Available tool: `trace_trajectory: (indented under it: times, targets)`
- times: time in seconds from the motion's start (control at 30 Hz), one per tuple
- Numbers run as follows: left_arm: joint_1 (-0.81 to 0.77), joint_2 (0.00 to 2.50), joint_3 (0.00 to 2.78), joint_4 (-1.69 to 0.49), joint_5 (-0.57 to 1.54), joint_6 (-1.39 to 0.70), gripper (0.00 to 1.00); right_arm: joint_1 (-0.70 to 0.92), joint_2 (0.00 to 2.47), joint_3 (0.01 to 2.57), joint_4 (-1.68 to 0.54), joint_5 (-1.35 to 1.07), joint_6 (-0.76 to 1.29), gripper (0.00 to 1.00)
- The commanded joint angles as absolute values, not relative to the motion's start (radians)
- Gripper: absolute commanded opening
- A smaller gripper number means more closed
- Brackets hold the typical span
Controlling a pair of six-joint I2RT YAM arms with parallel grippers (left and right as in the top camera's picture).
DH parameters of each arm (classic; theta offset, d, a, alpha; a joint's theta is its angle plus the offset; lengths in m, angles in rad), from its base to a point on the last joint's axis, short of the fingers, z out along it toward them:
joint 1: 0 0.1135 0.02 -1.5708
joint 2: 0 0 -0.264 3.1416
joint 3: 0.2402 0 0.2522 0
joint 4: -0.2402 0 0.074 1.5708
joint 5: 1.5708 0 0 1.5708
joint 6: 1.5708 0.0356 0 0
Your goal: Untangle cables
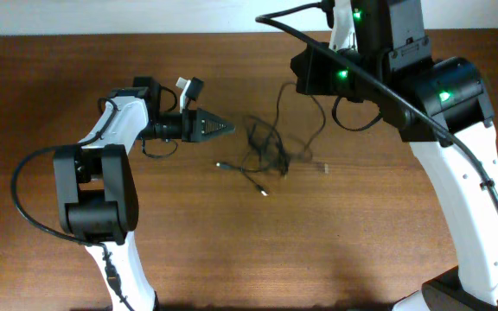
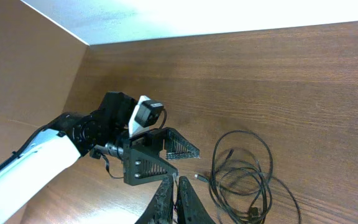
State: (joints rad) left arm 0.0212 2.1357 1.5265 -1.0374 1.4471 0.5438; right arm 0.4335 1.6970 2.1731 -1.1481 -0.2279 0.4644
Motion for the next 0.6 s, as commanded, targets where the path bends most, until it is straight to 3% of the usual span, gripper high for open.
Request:
trace_trajectory:
  times: [0.0, 0.1, 0.2, 0.23, 0.27, 0.37, 0.47, 0.57]
  targets:
    - [-0.003, 2.122, 1.523, -1.048, 1.525, 0.595, 1.0, 0.438, 1.695, 2.178, -1.15, -0.24, 0.465, 0.04]
    - [-0.031, 2.122, 1.523, -1.064, 1.521, 0.595, 1.0, 0.438, 1.695, 2.168, -1.151, -0.257, 0.464, 0.04]
    - [-0.046, 2.122, 1.523, -1.037, 1.421, 0.595, 0.86, 0.438, 1.695, 2.149, -1.177, -0.25, 0.45, 0.04]
    - [-0.046, 2.122, 1.523, -1.019, 1.382, 0.584, 0.86, 0.438, 1.697, 2.142, -1.199, -0.25, 0.426, 0.04]
    - [-0.043, 2.122, 1.523, -0.993, 1.339, 0.527, 0.88, 0.438, 1.7, 2.134, -1.233, -0.25, 0.402, 0.1]
    - [-0.043, 2.122, 1.523, -0.878, 1.025, 0.161, 0.89, 0.438, 1.723, 2.088, -1.321, -0.188, 0.373, 0.51]
    - [-0.06, 2.122, 1.523, -0.871, 0.663, -0.117, 0.84, 0.438, 1.744, 1.995, -1.327, -0.156, 0.374, 0.58]
    - [-0.091, 2.122, 1.523, -0.883, 0.597, -0.149, 0.84, 0.438, 1.78, 1.908, -1.313, -0.157, 0.374, 0.61]
